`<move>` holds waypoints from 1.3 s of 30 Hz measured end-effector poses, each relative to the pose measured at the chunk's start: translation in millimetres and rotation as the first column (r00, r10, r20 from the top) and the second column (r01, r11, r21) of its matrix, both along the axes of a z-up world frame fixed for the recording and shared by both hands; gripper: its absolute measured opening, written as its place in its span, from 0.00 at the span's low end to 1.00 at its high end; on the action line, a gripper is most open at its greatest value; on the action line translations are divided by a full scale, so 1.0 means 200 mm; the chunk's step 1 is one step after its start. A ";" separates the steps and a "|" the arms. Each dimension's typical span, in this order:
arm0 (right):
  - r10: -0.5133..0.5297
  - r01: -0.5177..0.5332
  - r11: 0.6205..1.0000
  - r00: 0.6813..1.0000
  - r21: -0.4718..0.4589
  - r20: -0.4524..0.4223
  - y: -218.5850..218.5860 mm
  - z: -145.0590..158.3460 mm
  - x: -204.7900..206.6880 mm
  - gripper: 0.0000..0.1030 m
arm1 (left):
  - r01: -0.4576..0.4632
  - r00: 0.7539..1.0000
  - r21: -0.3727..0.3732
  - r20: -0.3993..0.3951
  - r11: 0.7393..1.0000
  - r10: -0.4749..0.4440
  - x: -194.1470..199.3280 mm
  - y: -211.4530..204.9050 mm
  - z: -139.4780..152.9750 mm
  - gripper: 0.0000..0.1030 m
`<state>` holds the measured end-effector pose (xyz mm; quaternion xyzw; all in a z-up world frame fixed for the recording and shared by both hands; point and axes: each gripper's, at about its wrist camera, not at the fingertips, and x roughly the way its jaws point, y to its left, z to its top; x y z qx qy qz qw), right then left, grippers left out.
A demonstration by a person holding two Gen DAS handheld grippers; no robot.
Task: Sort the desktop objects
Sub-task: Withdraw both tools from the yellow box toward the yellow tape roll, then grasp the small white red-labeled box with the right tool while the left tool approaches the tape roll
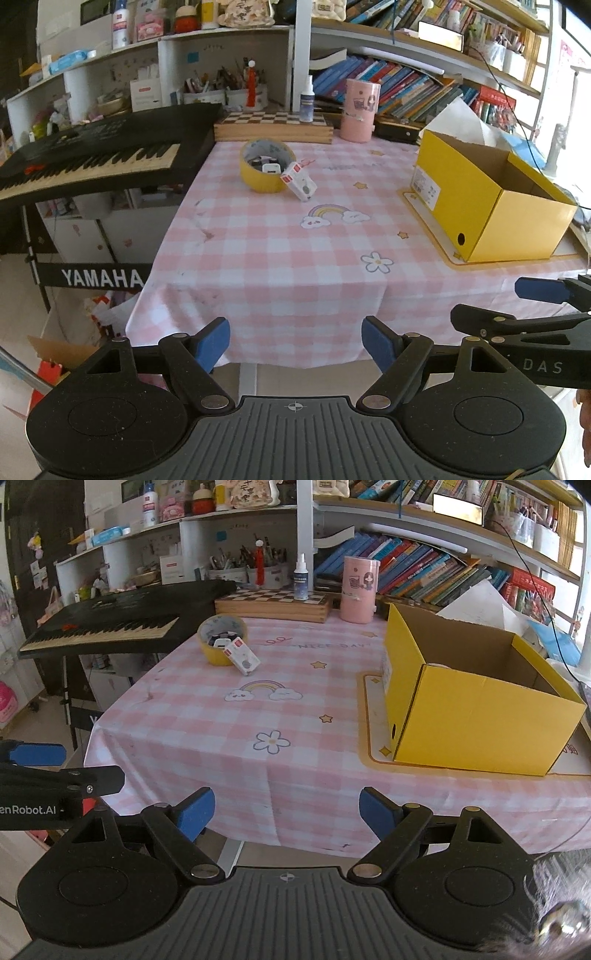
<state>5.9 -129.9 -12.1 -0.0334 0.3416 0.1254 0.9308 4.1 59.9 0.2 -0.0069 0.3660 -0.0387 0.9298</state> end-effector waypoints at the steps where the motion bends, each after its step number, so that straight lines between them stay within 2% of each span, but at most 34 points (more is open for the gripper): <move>1: 0.000 0.000 1.000 1.000 0.000 -0.001 0.00 0.00 0.00 0.82 | 0.003 1.000 -0.002 0.001 1.000 -0.003 0.00 0.00 0.00 0.79; 4: 0.001 -0.001 1.000 1.000 -0.001 -0.007 0.01 0.00 0.00 0.83 | 0.015 1.000 -0.012 0.000 1.000 -0.015 0.00 0.01 0.00 0.82; 15: 0.016 -0.016 1.000 1.000 -0.017 -0.013 0.07 -0.01 0.02 0.83 | 0.052 0.998 -0.031 0.020 0.998 -0.052 0.01 0.02 0.02 0.84; 28: 0.093 -0.093 0.995 0.996 -0.022 0.009 0.18 0.01 0.15 0.83 | -0.037 0.998 -0.043 0.042 0.998 0.038 0.09 0.12 0.03 0.84; 39: 0.156 -0.156 0.988 0.988 -0.024 -0.006 0.25 0.00 0.39 0.81 | -0.083 0.996 -0.047 0.033 0.995 0.085 0.29 0.17 0.01 0.84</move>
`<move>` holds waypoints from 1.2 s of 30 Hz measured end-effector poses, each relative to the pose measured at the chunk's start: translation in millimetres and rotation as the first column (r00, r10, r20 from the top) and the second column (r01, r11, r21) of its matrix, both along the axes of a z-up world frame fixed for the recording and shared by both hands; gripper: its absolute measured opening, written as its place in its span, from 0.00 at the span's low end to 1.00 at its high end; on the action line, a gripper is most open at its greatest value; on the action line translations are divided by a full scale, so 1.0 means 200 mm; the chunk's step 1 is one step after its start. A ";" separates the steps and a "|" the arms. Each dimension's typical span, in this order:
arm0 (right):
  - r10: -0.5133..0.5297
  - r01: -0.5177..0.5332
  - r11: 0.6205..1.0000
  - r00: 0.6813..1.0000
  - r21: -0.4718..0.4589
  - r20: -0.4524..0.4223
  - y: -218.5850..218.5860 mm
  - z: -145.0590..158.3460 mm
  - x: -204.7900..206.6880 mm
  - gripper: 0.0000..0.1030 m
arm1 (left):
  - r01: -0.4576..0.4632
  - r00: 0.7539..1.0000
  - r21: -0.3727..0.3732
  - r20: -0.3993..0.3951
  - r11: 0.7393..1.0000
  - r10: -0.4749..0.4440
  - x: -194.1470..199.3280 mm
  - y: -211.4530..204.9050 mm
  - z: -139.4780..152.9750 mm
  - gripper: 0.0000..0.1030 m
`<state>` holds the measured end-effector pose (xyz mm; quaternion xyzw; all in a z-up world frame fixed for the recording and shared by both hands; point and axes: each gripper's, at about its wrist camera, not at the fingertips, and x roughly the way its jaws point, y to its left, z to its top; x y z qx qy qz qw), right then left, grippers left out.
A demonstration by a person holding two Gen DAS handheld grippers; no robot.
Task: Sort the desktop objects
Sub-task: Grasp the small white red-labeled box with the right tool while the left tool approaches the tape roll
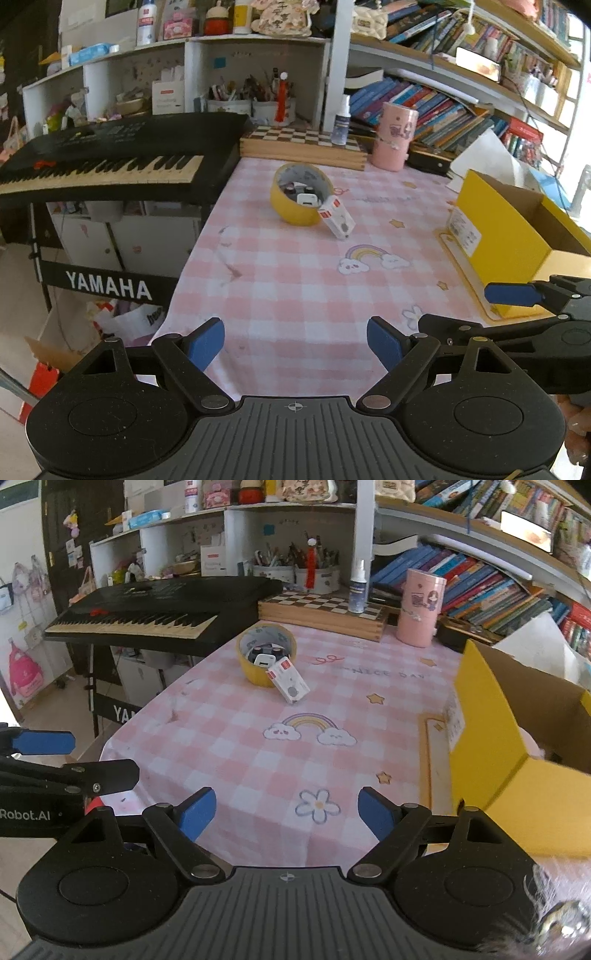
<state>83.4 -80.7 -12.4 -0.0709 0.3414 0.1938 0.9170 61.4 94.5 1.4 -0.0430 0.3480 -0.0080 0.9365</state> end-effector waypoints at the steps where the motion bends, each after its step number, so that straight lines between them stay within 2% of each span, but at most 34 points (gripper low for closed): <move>1: 0.007 -0.007 1.000 1.000 -0.002 -0.004 0.01 0.00 0.02 0.80 | -0.007 1.000 -0.001 -0.002 1.000 0.007 0.02 0.00 0.00 0.84; 14: 0.079 -0.079 0.997 0.996 -0.007 -0.037 0.08 -0.02 0.35 0.79 | -0.055 0.998 0.010 -0.011 0.998 0.055 0.29 0.04 0.01 0.84; 18: 0.086 -0.086 0.996 0.996 -0.006 -0.038 0.09 -0.02 0.46 0.73 | -0.060 0.998 0.022 -0.005 0.998 0.060 0.37 0.04 0.03 0.84; 21: 0.096 -0.096 0.995 0.995 -0.012 -0.040 0.11 -0.02 0.53 0.72 | -0.071 0.997 0.028 0.001 0.997 0.071 0.43 0.04 0.05 0.84; 30: 0.181 -0.182 0.981 0.983 -0.065 -0.024 0.22 -0.06 0.76 0.71 | -0.101 0.995 0.042 0.007 0.994 0.101 0.63 0.06 0.08 0.84; 36: 0.250 -0.252 0.961 0.968 -0.116 -0.030 0.33 -0.12 0.91 0.64 | -0.120 0.993 0.053 -0.002 0.991 0.121 0.77 0.07 0.08 0.84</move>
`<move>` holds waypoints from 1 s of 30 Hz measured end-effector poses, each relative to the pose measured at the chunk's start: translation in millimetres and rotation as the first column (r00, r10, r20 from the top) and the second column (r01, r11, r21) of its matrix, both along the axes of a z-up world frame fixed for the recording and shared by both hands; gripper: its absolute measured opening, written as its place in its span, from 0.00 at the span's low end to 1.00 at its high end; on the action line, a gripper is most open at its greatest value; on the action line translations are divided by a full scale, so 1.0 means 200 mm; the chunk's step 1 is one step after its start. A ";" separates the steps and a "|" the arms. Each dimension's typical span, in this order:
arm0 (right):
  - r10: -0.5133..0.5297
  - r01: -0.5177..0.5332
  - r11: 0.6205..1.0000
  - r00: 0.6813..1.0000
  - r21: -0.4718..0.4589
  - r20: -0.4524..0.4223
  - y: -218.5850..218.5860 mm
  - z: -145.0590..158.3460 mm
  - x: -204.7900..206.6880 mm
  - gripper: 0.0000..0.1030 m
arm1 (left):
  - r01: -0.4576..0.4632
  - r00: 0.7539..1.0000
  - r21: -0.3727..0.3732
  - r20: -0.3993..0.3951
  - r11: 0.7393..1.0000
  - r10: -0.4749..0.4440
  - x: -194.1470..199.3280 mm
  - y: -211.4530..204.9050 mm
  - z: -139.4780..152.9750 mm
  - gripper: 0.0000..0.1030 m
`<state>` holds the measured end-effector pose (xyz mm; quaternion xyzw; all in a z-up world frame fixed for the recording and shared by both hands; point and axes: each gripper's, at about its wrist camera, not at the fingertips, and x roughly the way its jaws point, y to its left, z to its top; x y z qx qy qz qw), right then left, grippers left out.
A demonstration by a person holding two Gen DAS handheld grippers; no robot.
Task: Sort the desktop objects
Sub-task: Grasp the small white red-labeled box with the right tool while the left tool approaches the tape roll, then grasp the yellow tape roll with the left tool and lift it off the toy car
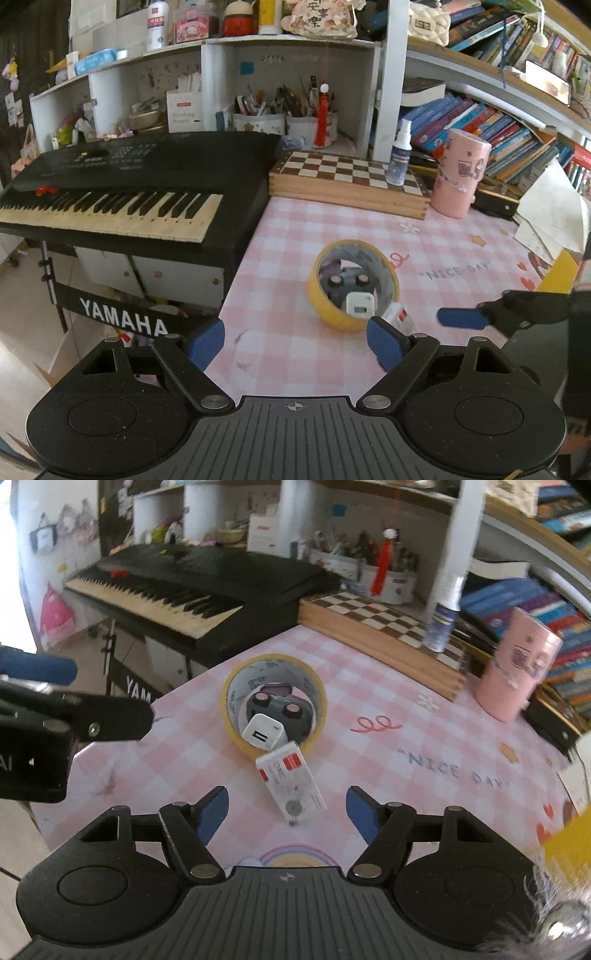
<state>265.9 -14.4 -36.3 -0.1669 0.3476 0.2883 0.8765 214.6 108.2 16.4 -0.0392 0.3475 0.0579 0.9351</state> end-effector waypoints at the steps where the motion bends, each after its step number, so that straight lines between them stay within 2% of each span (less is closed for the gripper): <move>1: 0.009 -0.009 1.000 1.000 -0.003 -0.001 0.02 -0.01 0.02 0.62 | 0.000 1.000 0.001 -0.001 1.000 0.000 0.02 0.00 0.00 0.84; 6: 0.047 -0.047 0.998 0.999 -0.034 0.000 0.07 -0.07 0.09 0.53 | 0.013 1.000 -0.016 -0.008 1.000 -0.013 0.15 -0.01 -0.01 0.84; 7: 0.057 -0.057 0.997 0.998 -0.052 0.004 0.08 -0.09 0.10 0.43 | 0.018 1.000 -0.020 -0.007 1.000 -0.018 0.17 -0.02 -0.01 0.84; 9: 0.072 -0.071 0.995 0.997 -0.064 0.012 0.08 -0.11 0.11 0.29 | 0.034 0.999 -0.019 -0.014 0.999 -0.034 0.23 -0.03 -0.02 0.84; 10: 0.077 -0.077 0.995 0.997 -0.056 0.005 0.06 -0.11 0.12 0.28 | 0.041 0.999 -0.020 -0.017 0.999 -0.042 0.25 -0.04 -0.02 0.84; 13: 0.058 -0.058 0.997 0.998 -0.045 -0.006 -0.02 -0.08 0.13 0.28 | 0.068 0.997 -0.022 -0.029 0.997 -0.069 0.32 -0.08 -0.04 0.84; 17: -0.023 0.022 1.000 0.999 -0.014 -0.029 -0.15 -0.03 0.15 0.28 | 0.119 0.990 -0.017 -0.070 0.993 -0.120 0.41 -0.14 -0.11 0.84; 22: -0.091 0.090 0.996 0.995 -0.018 -0.038 -0.26 -0.01 0.16 0.28 | 0.169 0.980 0.052 -0.113 0.984 -0.163 0.50 -0.23 -0.16 0.85; 26: -0.096 0.096 0.995 0.994 -0.015 -0.052 -0.30 -0.01 0.15 0.28 | 0.178 0.973 0.108 -0.169 0.978 -0.158 0.56 -0.26 -0.22 0.85; 30: -0.090 0.090 0.996 0.995 -0.006 -0.052 -0.31 -0.01 0.14 0.28 | 0.170 0.974 0.133 -0.173 0.976 -0.146 0.58 -0.26 -0.24 0.85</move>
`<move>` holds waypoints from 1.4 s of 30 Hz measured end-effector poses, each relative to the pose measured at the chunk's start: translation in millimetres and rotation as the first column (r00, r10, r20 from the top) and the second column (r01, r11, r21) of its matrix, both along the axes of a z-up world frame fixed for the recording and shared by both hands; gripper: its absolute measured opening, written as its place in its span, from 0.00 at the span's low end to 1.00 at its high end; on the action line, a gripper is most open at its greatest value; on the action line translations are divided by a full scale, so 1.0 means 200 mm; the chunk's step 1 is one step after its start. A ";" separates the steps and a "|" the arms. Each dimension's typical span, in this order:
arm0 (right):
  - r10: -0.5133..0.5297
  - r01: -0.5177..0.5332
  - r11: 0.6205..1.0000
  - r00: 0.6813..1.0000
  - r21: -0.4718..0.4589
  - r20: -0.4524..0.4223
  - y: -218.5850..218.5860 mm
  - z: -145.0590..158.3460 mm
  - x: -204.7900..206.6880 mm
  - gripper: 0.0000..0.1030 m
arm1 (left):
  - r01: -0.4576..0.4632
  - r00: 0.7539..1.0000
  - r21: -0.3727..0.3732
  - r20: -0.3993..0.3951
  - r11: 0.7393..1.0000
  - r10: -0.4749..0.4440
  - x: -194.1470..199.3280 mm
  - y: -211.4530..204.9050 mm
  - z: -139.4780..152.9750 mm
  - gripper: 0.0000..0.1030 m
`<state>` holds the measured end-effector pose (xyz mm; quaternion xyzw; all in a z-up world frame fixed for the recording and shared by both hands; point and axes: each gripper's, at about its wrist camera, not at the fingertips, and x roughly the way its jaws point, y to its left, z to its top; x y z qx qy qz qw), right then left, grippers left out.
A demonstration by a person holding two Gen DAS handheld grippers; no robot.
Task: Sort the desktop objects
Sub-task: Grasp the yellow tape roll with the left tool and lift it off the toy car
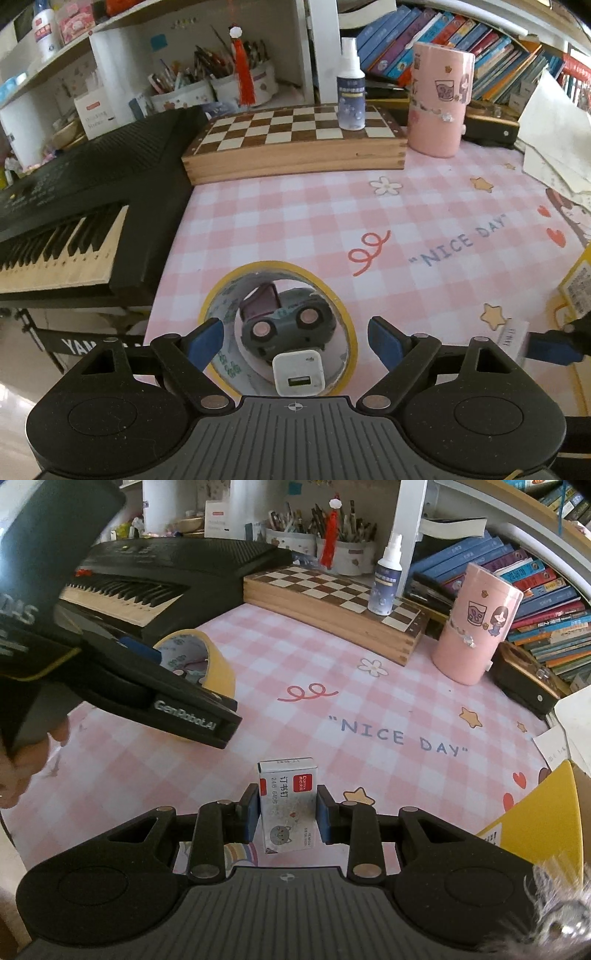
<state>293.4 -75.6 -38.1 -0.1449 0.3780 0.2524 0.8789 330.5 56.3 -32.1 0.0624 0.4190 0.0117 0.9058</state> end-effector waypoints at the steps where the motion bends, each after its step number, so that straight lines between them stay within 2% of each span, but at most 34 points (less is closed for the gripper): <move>1: 0.000 0.000 1.000 1.000 0.002 0.000 0.00 0.00 0.00 0.28 | -0.006 1.000 0.003 0.004 1.000 0.006 0.00 0.00 0.00 0.85; 11: -0.015 0.015 1.000 1.000 -0.006 -0.003 0.00 0.00 -0.03 0.28 | 0.002 0.998 0.029 0.056 1.000 -0.004 -0.08 -0.01 0.06 0.86; 21: -0.011 0.011 1.000 1.000 -0.003 -0.022 0.00 -0.01 -0.03 0.28 | -0.019 0.999 0.054 0.031 0.998 0.017 -0.04 0.00 0.00 0.90; 30: -0.013 0.013 1.000 1.000 0.000 -0.027 -0.01 -0.01 -0.02 0.28 | -0.038 0.999 0.059 0.028 0.998 0.037 -0.02 0.00 0.00 0.90; 35: -0.007 0.007 1.000 0.999 0.005 -0.034 0.00 -0.02 -0.01 0.28 | -0.051 0.999 0.012 -0.001 0.999 0.051 0.02 0.05 -0.02 0.90; 38: -0.003 0.004 1.000 0.999 0.004 -0.039 -0.01 -0.02 0.00 0.28 | -0.030 0.999 -0.030 -0.026 0.999 0.029 0.07 0.07 -0.06 0.90; 42: -0.001 0.002 1.000 0.999 0.005 -0.043 -0.01 -0.02 0.01 0.28 | -0.018 0.999 -0.045 -0.040 0.999 0.017 0.11 0.07 -0.09 0.89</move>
